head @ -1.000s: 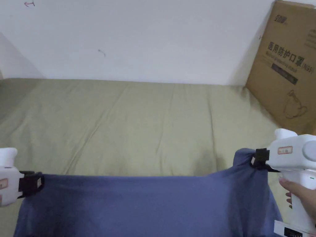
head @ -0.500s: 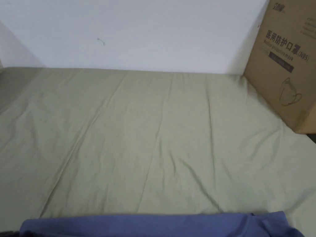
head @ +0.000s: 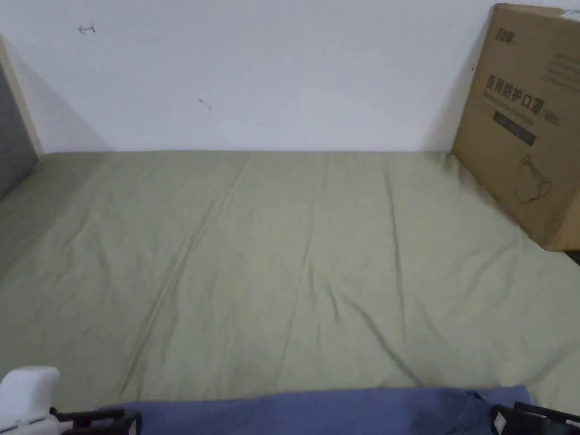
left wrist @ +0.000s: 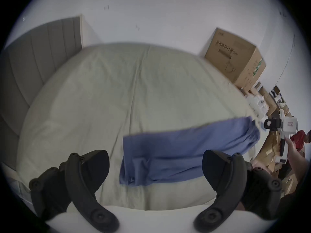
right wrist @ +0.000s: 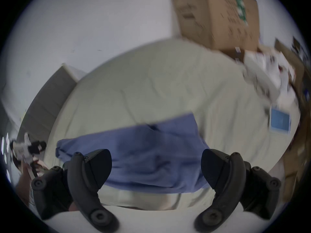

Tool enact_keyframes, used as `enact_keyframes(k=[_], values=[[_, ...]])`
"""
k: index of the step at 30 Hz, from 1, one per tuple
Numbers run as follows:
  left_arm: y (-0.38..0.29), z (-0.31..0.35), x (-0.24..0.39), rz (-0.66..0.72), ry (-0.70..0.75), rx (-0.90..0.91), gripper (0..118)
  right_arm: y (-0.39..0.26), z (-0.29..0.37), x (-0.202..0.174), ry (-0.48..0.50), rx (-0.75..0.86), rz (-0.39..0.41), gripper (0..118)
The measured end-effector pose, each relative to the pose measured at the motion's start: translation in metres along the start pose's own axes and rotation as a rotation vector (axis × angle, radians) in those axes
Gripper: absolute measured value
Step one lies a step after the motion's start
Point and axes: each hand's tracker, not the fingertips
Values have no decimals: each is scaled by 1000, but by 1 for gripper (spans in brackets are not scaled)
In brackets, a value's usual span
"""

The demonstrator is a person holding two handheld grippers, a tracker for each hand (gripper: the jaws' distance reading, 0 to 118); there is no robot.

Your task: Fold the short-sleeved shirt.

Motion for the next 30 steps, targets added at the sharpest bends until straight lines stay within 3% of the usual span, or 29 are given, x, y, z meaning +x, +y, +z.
enact_keyframes(k=[3,7,8,9,10,11,12,15,25,27,29,30], values=[[18,43,21,18,-36,189,113,11,49,-50,-3,233,139,108],[17,99,68,-46,73,554,104,-2,101,-105,-68,686,187,107],[10,107,77,-62,103,649,82,-8,107,-113,-74,775,177,102],[3,115,85,-73,135,745,55,-14,116,-128,-61,861,154,88],[-4,121,93,-83,179,808,19,-18,118,-135,-57,889,143,62],[-10,121,103,-102,247,849,0,-20,117,-145,-53,888,170,14],[-17,127,108,-111,315,894,0,-21,115,-151,-98,874,208,2],[-16,129,115,-72,258,870,0,-26,112,-161,-127,853,302,2],[-7,135,109,-74,275,803,0,-20,110,-125,-161,873,177,2],[6,137,88,-29,179,735,0,-16,114,-117,-148,856,163,2],[21,131,48,89,-26,618,0,-13,122,-124,-135,823,162,2],[32,120,21,166,-177,473,0,-12,123,-122,-126,805,166,2]])
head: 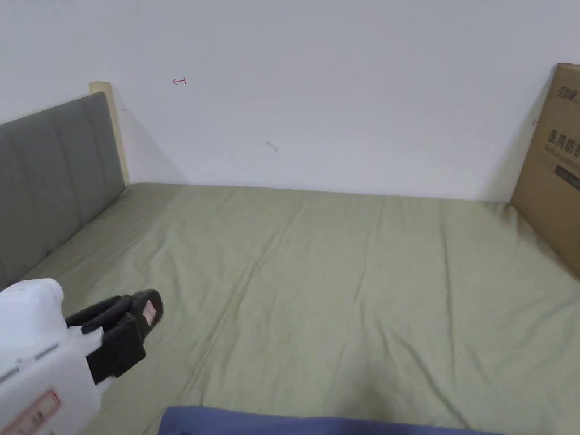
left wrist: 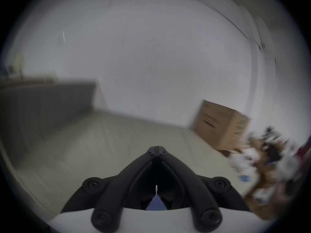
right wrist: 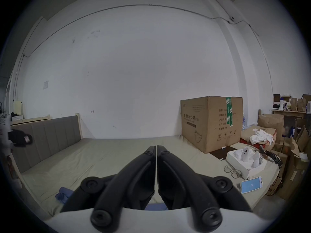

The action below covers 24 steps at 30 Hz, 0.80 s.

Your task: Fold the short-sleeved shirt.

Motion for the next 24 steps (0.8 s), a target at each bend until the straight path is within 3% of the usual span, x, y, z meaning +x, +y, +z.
enact_keyframes(k=[2,4,8,9,10,11,12,13,17,19,21,23,24], values=[[2,-32,-55,263,-153,-291,0,0,-2,2,18,-46,4,2],[-14,-61,-111,457,-192,-455,0,2,-5,-6,36,-104,0,2],[-67,-90,-173,531,-138,-575,3,-4,-19,-16,50,-181,-11,2],[-79,-90,-183,583,-167,-592,16,-5,-23,-19,50,-205,-12,2],[-90,-95,-194,606,-155,-584,37,-7,-27,-22,54,-229,-20,2],[-98,-101,-202,616,-151,-589,77,-8,-30,-23,60,-246,-31,2],[-106,-107,-209,614,-145,-592,102,-9,-32,-24,79,-262,-68,2],[-114,-110,-219,623,-136,-608,115,-10,-34,-25,102,-270,-120,2],[-146,-128,-238,804,-242,-566,118,-18,-47,-22,110,-313,-104,2],[-154,-135,-236,861,-362,-477,118,-23,-51,-23,128,-327,-92,2],[-168,-157,-244,898,-443,-499,118,-27,-57,-28,138,-351,-79,2],[-172,-169,-233,873,-455,-569,115,-33,-62,-31,155,-378,-89,2],[-168,-172,-230,793,-431,-558,105,-35,-64,-32,164,-389,-99,2]])
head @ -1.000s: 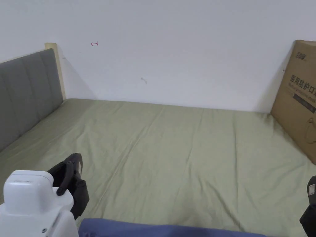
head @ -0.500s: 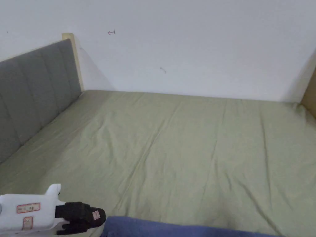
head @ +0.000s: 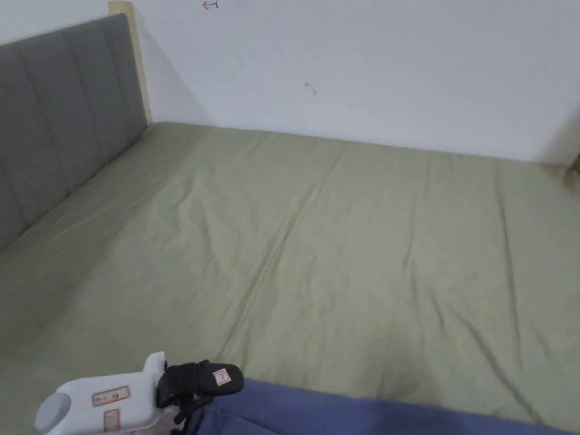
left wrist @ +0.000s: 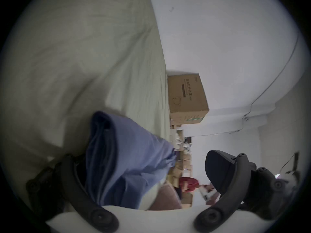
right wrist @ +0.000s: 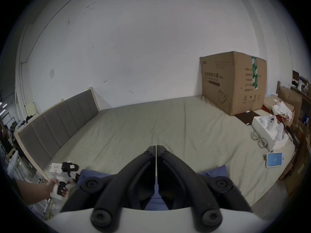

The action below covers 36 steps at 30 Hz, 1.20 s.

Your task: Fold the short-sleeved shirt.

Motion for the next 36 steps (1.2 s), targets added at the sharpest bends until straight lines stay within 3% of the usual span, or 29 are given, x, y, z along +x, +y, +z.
enact_keyframes(k=[1,2,3,4,5,6,8,10,11,14,15,16,20,22,23,25,26,27,31,32,33,34,35,36], values=[[-8,-8,1,-49,59,33,75,-1,-3,0,5,-9,-8,2],[-8,-6,-2,-69,117,54,6,-2,-4,0,10,-16,-16,2],[-6,-5,-4,-72,198,67,8,-3,-4,-4,13,-20,-25,2],[-4,-7,-13,-66,438,48,8,-4,-5,-3,19,-28,-34,2],[-23,3,-15,-26,410,35,8,-5,-6,-2,22,-34,-37,2],[-21,4,6,31,207,99,8,-5,-6,-1,22,-44,-35,2],[-36,14,48,-206,438,135,8,-5,-1,3,20,-60,-29,2],[-55,32,81,-323,462,170,8,-6,5,10,26,-62,-31,2],[-65,44,98,-371,550,203,8,-7,7,13,28,-61,-30,2],[-85,60,139,-596,1075,234,8,-13,10,22,26,-61,-35,2],[-90,55,146,-657,1156,203,8,-15,11,17,33,-68,-52,2],[-94,53,154,-679,1106,207,8,-18,11,19,38,-75,-71,2],[-94,-5,174,-436,673,177,9,-26,16,21,60,-103,-149,2],[-99,-56,180,-395,556,74,12,-28,22,25,68,-100,-162,2],[-103,-80,181,-392,510,35,33,-29,25,26,67,-98,-162,2],[-113,-125,186,-379,438,-31,104,-30,30,31,63,-99,-155,2],[-115,-138,189,-368,426,-55,118,-30,32,34,57,-102,-148,2],[-119,-145,193,-366,419,-80,112,-29,34,34,51,-105,-144,2],[-121,-115,202,-464,464,8,113,-30,38,46,46,-95,-153,2],[-120,-108,202,-495,509,38,108,-30,38,48,43,-91,-152,2],[-121,-94,209,-501,555,45,91,-30,37,50,43,-88,-153,2],[-121,-89,206,-510,560,45,52,-30,36,51,43,-86,-154,2],[-121,-88,202,-516,559,47,0,-29,35,51,44,-88,-158,2],[-122,-92,198,-531,605,60,0,-30,33,51,47,-94,-165,2]])
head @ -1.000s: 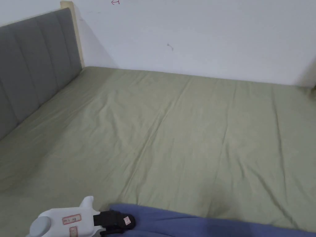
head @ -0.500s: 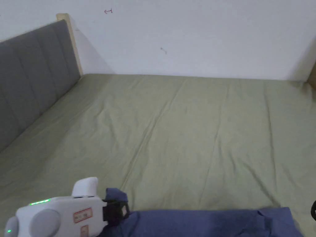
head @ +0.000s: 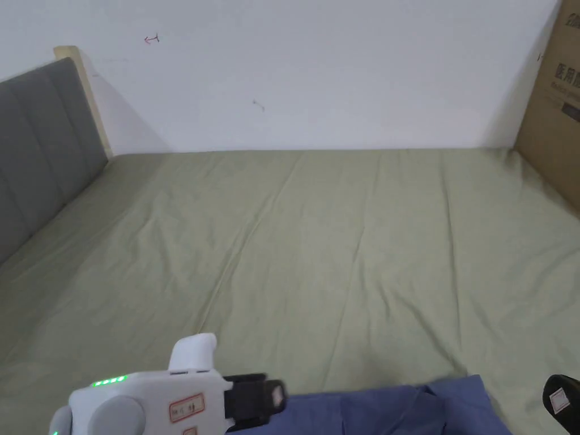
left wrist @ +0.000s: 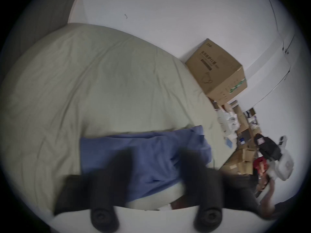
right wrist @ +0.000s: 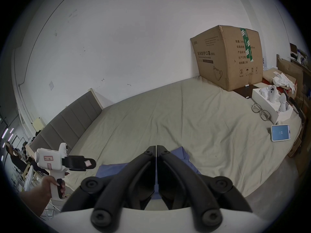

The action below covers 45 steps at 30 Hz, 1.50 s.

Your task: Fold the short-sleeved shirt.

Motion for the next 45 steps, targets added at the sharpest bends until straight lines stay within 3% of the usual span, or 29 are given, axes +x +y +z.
enact_keyframes(k=[2,4,10,12,15,19,20,23,26,27,28,29,30,31,36,39,41,45], values=[[-6,-17,3,-50,89,-43,0,-1,-2,1,6,-14,-19,2],[-15,-41,6,-45,-5,-105,0,-3,-2,1,7,-16,-31,2],[-46,-126,44,-161,17,-315,0,-7,-6,6,-8,-52,-4,2],[-54,-136,52,-178,31,-294,0,-6,-8,3,-9,-63,-7,2],[-41,-124,53,-102,-71,-295,0,-6,-8,0,4,-67,-9,2],[-35,-92,42,140,-561,-314,0,-5,-12,-7,26,-82,14,2],[-35,-80,38,182,-625,-286,0,-4,-13,-9,32,-85,14,2],[-20,-33,12,219,-642,-147,0,1,-11,-13,50,-74,16,2],[-3,6,-35,226,-536,-65,1,4,-12,-17,54,-65,22,2],[1,17,-53,208,-492,-36,12,4,-12,-19,56,-66,23,2],[3,24,-68,215,-453,-15,32,4,-12,-20,58,-68,25,2],[4,31,-86,254,-440,-5,71,3,-13,-22,60,-71,28,2],[2,33,-104,288,-435,-4,103,2,-14,-23,61,-76,29,2],[-2,33,-119,325,-423,-6,118,1,-15,-24,64,-85,28,2],[-22,25,-182,494,-418,-28,118,-5,-26,-31,72,-125,55,2],[-36,-12,-199,574,-428,-76,118,-6,-33,-37,80,-150,52,2],[-50,-42,-188,582,-525,-209,118,-6,-36,-41,84,-161,52,2],[-49,-81,-179,639,-756,-148,118,-4,-39,-45,84,-176,75,2]])
